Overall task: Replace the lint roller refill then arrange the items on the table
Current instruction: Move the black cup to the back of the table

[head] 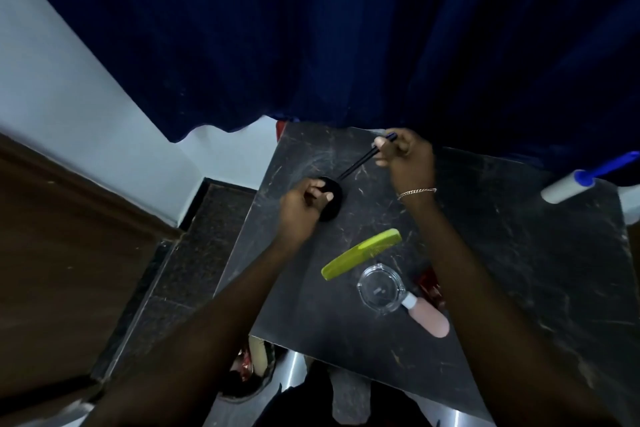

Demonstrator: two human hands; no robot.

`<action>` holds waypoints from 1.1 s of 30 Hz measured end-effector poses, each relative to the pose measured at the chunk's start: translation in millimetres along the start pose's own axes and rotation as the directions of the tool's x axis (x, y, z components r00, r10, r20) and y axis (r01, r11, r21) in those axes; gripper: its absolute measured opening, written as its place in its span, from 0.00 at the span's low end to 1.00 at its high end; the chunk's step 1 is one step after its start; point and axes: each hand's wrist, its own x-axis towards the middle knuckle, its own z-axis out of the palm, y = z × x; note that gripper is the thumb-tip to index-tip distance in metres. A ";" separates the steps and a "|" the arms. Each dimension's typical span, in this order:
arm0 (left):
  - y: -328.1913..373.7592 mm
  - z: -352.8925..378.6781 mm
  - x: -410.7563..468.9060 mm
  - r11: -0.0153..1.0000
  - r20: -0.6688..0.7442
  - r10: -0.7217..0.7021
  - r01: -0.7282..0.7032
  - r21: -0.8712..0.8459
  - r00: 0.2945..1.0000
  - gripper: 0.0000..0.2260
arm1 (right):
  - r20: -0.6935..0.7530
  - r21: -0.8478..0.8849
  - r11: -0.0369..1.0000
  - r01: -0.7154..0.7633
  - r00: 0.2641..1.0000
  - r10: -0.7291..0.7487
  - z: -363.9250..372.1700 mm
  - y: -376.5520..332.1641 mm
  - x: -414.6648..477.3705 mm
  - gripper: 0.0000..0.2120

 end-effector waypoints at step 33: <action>-59.6 5.7 40.2 0.970 0.245 -0.143 0.088 0.225 0.959 0.45 | 0.156 -0.510 0.860 -0.006 0.983 0.100 82.5 94.4 5.3 0.14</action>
